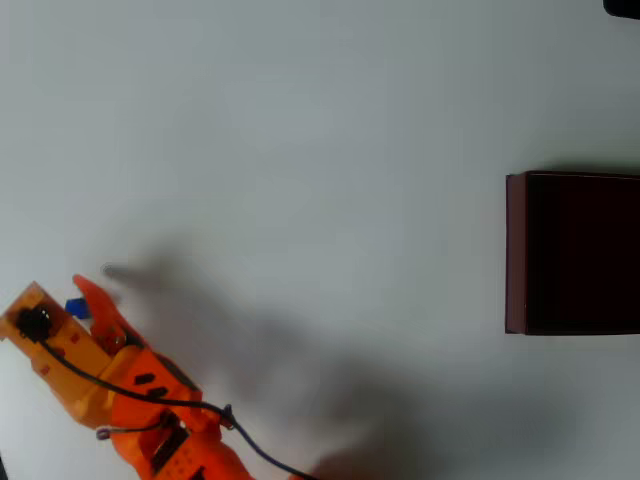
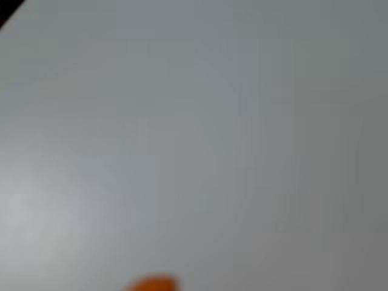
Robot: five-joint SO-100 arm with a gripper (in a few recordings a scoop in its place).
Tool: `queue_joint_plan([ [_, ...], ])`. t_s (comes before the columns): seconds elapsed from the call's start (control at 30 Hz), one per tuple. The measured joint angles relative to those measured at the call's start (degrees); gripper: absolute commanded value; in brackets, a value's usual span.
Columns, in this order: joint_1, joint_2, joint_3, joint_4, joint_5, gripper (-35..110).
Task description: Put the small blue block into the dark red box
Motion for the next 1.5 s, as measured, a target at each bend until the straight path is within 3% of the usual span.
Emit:
queue_joint_plan([
  [0.27,0.6,-11.5,-1.0,-15.0,-0.1,23],
  [0.63,1.6,-14.8,4.5,-28.1,-0.2,22],
  [1.0,1.6,-32.1,3.6,-46.7,0.2,22],
  [1.2,1.6,-36.1,3.1,-51.7,0.2,1],
  [1.5,1.7,-38.2,3.0,-56.0,-0.2,1],
])
